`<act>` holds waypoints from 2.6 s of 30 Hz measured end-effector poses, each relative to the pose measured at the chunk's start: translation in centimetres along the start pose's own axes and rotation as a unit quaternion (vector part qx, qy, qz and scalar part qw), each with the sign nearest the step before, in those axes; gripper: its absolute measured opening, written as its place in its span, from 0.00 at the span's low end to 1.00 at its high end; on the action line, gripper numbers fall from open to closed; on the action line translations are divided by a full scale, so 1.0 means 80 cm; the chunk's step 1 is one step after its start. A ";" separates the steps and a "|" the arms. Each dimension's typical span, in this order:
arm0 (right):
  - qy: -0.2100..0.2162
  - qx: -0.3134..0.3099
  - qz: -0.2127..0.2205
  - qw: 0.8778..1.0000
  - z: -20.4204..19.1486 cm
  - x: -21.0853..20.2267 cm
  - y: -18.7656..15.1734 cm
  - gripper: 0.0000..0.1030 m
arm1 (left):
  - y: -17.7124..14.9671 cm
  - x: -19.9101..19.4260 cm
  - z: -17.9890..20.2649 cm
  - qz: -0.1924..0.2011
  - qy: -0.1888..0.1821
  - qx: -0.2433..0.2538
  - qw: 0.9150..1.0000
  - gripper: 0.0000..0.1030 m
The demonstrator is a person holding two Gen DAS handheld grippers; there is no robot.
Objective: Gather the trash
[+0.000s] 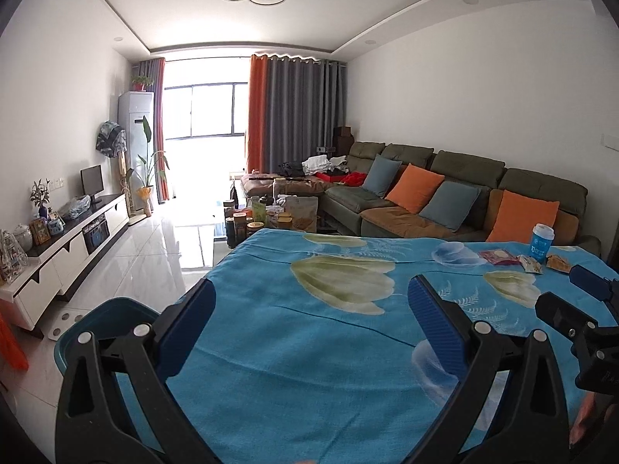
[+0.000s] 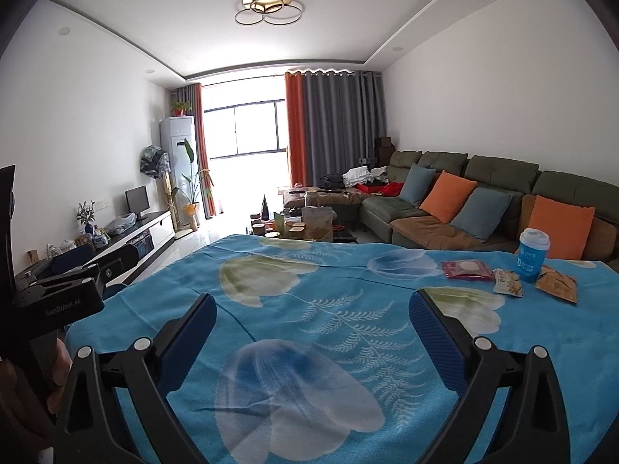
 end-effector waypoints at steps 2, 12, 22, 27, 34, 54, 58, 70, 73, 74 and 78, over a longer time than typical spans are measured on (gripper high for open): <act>-0.004 0.003 0.003 1.000 0.003 -0.004 0.000 0.93 | 0.000 -0.001 0.005 0.006 -0.001 0.004 1.000 0.95; -0.022 0.011 0.025 0.999 0.009 -0.023 0.001 0.93 | -0.003 -0.008 0.014 0.028 -0.008 0.010 1.000 0.95; -0.029 0.023 0.032 0.999 0.013 -0.031 0.001 0.93 | -0.008 -0.016 0.021 0.050 -0.026 0.009 0.998 0.95; -0.030 0.024 0.033 0.999 0.015 -0.033 -0.001 0.93 | -0.008 -0.016 0.022 0.051 -0.027 0.007 0.998 0.95; -0.033 0.023 0.036 0.999 0.014 -0.037 -0.001 0.93 | -0.007 -0.018 0.022 0.060 -0.021 0.002 0.998 0.95; -0.034 0.027 0.039 0.998 0.016 -0.041 0.003 0.93 | -0.006 -0.020 0.023 0.065 -0.019 0.004 0.998 0.95; -0.034 0.027 0.039 0.998 0.016 -0.041 0.003 0.93 | -0.006 -0.021 0.023 0.066 -0.019 0.005 0.998 0.95; -0.035 0.026 0.040 0.998 0.017 -0.040 0.004 0.93 | -0.006 -0.020 0.022 0.066 -0.019 0.005 0.998 0.95; -0.036 0.028 0.040 0.998 0.018 -0.041 0.005 0.93 | -0.006 -0.020 0.022 0.065 -0.019 0.005 0.998 0.95; -0.037 0.027 0.040 0.998 0.017 -0.041 0.004 0.93 | -0.006 -0.021 0.022 0.065 -0.019 0.005 0.998 0.95; -0.038 0.028 0.040 0.998 0.018 -0.042 0.004 0.93 | -0.007 -0.020 0.022 0.065 -0.019 0.004 0.998 0.95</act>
Point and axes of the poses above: each gripper's, at about its wrist camera, not at the fingertips, and x roughly the way its jaws point, z to its right, y to its top, the point moved 5 cm from there along x, roughly the way its jaws point, and after that the axes turned 9 degrees about -z, right-handed, at the moved point
